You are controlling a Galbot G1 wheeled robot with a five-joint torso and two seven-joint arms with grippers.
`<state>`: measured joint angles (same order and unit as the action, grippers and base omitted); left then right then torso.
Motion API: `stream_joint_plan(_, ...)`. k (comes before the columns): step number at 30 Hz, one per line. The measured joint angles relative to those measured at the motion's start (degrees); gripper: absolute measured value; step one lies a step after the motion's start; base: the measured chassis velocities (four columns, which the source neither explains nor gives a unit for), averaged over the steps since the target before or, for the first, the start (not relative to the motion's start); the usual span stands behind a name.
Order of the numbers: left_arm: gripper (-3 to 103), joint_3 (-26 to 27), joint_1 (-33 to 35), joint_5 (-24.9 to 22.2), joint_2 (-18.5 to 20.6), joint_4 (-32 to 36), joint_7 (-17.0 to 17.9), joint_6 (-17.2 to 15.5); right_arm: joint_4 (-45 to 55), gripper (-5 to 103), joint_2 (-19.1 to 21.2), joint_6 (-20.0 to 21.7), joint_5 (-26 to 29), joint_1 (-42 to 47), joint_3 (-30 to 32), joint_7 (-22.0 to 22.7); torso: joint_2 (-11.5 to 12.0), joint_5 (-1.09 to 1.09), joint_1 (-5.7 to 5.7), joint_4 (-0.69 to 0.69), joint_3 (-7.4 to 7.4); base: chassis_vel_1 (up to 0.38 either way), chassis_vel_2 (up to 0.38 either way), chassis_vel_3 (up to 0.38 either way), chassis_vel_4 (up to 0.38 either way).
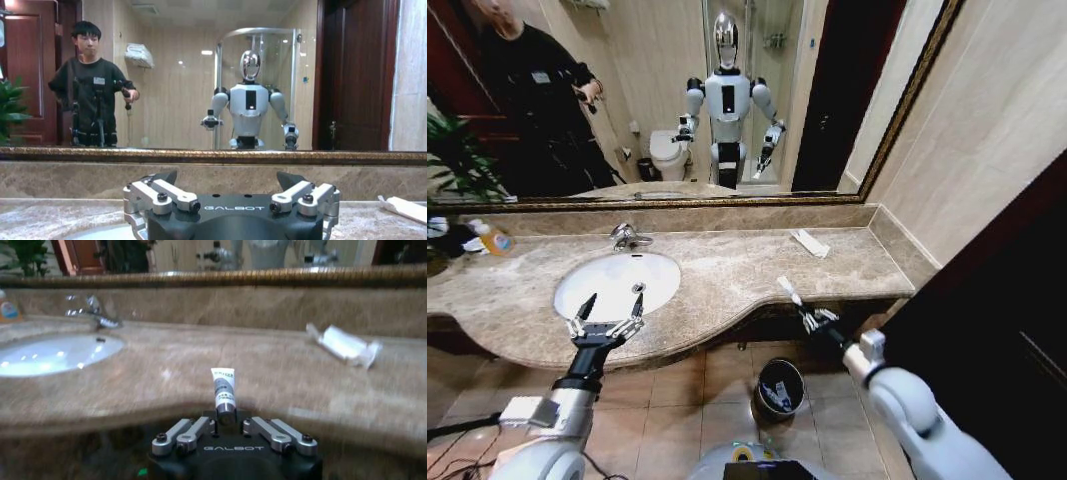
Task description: Pick up the trash from the sink and place it in the trash bin.
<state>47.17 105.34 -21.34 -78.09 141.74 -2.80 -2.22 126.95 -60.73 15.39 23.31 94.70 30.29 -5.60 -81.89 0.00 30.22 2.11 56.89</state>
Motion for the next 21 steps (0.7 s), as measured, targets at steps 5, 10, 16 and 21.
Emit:
stream_joint_plan(5, 100, 0.0, 0.0, 0.0, 0.0, 0.0, 0.0, 0.0, -5.6, 17, -4.9, -2.5, -4.0, 3.5, -0.9, -2.9, 0.0, 0.00, 0.00, 0.00, 0.00, 0.000, 0.000, 0.000, 0.000)
stream_joint_plan(10, 100, 0.0, 0.0, 0.0, 0.0, 0.0, 0.0, 0.0, -13.3, 17, -8.1, -4.2, -7.9, 1.4, -2.5, -4.0, 0.0, 0.01, 0.01, 0.00, 0.00, 0.000, 0.000, 0.000, 0.000)
stream_joint_plan(16, 100, 0.0, 0.0, 0.0, 0.0, 0.0, 0.0, 0.0, -23.9, 17, -11.9, -4.1, -9.1, -3.2, -5.4, -2.8, 0.0, 0.00, 0.01, 0.00, 0.01, 0.000, 0.000, 0.000, 0.000)
stream_joint_plan(21, 100, 0.0, 0.0, 0.0, 0.0, 0.0, 0.0, 0.0, -34.3, 17, -15.4, -5.5, -11.9, -8.4, -5.5, -2.5, 0.0, 0.01, 0.01, 0.01, 0.01, 0.000, 0.000, 0.000, 0.000)
